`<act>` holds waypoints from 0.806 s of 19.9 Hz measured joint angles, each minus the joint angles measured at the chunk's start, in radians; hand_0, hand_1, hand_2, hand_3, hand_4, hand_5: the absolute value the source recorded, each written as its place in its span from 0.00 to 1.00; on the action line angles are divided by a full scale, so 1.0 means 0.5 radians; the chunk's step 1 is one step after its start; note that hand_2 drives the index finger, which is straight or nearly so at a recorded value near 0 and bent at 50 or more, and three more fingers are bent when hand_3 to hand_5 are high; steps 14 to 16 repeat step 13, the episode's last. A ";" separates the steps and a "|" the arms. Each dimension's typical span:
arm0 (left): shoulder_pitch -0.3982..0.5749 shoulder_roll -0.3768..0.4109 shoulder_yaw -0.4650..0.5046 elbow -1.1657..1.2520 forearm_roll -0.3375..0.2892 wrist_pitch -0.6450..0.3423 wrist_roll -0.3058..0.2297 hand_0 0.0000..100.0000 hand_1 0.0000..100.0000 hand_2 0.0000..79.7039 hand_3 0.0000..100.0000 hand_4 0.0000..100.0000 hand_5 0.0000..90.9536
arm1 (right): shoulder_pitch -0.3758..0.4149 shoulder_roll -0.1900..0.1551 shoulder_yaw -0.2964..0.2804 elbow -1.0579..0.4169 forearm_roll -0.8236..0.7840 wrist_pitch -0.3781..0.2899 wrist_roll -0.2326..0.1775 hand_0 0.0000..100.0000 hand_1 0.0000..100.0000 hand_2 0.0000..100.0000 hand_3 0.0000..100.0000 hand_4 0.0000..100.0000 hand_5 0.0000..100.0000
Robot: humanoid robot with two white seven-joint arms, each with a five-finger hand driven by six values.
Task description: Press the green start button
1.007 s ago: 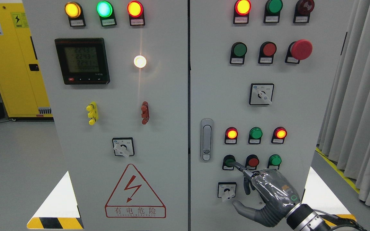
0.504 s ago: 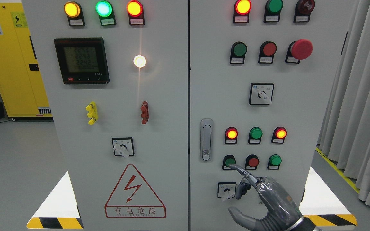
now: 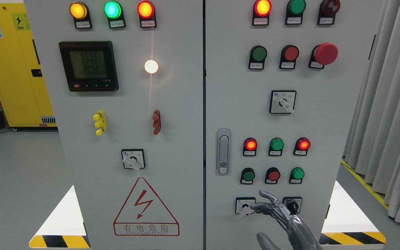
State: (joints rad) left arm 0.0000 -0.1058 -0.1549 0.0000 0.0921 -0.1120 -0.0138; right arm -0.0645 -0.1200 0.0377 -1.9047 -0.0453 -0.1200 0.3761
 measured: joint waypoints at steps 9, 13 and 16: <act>0.000 0.000 0.000 0.000 0.000 0.004 0.000 0.12 0.56 0.00 0.00 0.00 0.00 | 0.102 0.005 0.035 -0.142 -0.161 0.006 0.001 0.36 0.50 0.00 0.00 0.08 0.00; 0.000 0.000 0.000 0.000 0.000 0.000 0.000 0.12 0.56 0.00 0.00 0.00 0.00 | 0.116 0.005 0.043 -0.177 -0.184 0.008 0.001 0.35 0.50 0.00 0.00 0.09 0.00; 0.000 0.000 0.000 0.000 0.000 0.000 0.000 0.12 0.56 0.00 0.00 0.00 0.00 | 0.116 0.005 0.043 -0.177 -0.184 0.008 0.001 0.35 0.50 0.00 0.00 0.09 0.00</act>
